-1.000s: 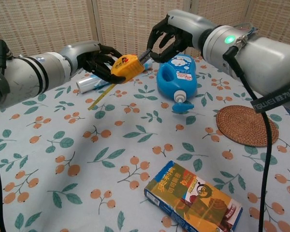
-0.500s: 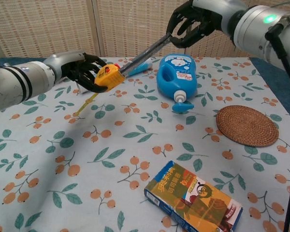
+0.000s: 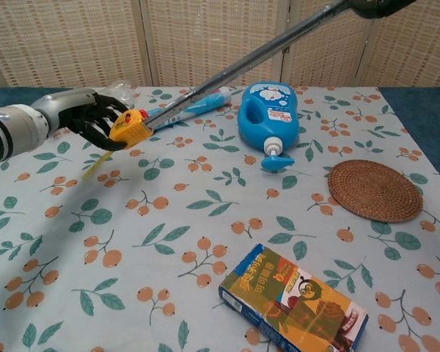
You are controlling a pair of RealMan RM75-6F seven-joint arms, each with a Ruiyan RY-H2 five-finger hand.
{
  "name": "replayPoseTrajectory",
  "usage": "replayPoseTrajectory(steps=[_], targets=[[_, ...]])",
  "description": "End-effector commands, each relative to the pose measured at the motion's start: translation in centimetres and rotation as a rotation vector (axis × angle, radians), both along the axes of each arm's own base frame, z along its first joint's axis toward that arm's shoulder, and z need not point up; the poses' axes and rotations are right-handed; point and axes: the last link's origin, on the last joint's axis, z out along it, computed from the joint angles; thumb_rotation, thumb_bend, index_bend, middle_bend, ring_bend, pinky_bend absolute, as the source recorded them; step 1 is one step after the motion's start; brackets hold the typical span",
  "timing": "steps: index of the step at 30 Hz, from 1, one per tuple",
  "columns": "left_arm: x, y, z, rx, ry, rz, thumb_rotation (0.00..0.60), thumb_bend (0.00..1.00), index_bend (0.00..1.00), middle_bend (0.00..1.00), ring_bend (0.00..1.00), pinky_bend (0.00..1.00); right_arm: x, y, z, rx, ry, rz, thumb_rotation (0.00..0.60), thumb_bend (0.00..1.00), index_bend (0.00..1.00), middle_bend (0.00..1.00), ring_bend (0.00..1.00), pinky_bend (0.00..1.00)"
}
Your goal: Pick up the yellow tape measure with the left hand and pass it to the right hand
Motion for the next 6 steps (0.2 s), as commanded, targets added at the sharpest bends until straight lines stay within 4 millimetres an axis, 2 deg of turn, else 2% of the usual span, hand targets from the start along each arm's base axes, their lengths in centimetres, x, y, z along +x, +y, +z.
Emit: replayPoseTrajectory(steps=[1, 6], targets=[[-0.6, 0.0, 0.1, -0.004, 0.006, 0.007, 0.600, 0.39, 0.53, 0.52, 0.39, 0.10, -1.4, 0.8, 2.2, -0.021, -0.028, -0.026, 0.600, 0.49, 0.68, 0.32, 0.27, 0.00], [-1.0, 0.1, 0.1, -0.011, 0.013, 0.008, 0.600, 0.39, 0.53, 0.52, 0.39, 0.10, -2.6, 1.4, 4.4, -0.048, -0.052, -0.039, 0.600, 0.49, 0.69, 0.32, 0.27, 0.00]])
